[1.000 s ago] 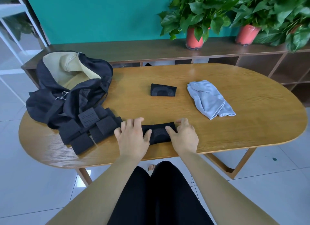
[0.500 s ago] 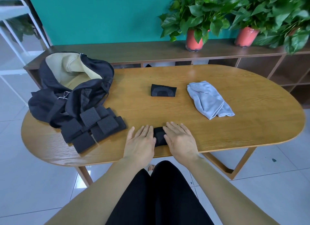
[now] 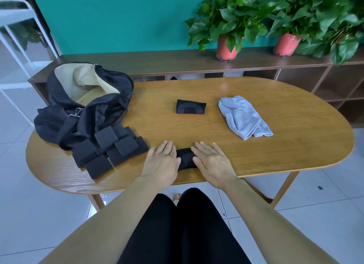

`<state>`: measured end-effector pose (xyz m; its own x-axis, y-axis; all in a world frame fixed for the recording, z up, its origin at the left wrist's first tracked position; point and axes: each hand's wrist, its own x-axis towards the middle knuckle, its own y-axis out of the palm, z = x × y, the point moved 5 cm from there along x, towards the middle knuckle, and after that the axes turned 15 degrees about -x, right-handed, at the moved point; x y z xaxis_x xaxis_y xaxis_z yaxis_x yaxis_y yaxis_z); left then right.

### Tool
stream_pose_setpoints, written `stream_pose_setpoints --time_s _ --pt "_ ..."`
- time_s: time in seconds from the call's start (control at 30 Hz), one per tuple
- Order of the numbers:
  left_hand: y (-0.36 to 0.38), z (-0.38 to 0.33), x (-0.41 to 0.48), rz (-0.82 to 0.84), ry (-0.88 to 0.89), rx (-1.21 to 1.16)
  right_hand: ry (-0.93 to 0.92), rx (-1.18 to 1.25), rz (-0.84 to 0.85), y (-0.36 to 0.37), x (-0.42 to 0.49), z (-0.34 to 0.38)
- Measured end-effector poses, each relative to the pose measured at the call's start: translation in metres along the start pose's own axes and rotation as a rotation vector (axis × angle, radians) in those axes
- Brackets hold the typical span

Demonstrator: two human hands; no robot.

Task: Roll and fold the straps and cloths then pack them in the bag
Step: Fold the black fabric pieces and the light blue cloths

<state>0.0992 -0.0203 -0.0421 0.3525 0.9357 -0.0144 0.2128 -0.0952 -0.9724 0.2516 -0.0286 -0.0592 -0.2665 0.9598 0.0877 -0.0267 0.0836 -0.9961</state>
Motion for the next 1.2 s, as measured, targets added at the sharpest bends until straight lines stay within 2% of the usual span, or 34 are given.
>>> stream_pose_setpoints --time_s 0.1,0.23,0.33,0.5,0.8,1.2 --pt "-0.006 -0.017 -0.013 -0.07 0.101 -0.004 0.009 0.045 -0.065 -0.008 -0.006 0.003" --pt "0.01 -0.026 -0.03 -0.028 0.109 0.022 -0.022 0.01 -0.156 -0.012 -0.017 0.007" --pt "0.026 -0.017 -0.032 0.016 0.023 0.003 -0.033 -0.02 -0.101 0.0 -0.024 0.007" --pt "0.031 -0.012 -0.021 0.069 0.002 -0.043 -0.017 -0.091 -0.049 0.006 -0.014 0.0" --pt "0.021 -0.003 0.048 0.204 0.002 -0.053 0.057 -0.119 0.03 -0.003 0.039 -0.027" --pt "0.021 0.013 0.133 0.201 0.044 0.008 0.128 -0.144 0.024 0.009 0.113 -0.066"
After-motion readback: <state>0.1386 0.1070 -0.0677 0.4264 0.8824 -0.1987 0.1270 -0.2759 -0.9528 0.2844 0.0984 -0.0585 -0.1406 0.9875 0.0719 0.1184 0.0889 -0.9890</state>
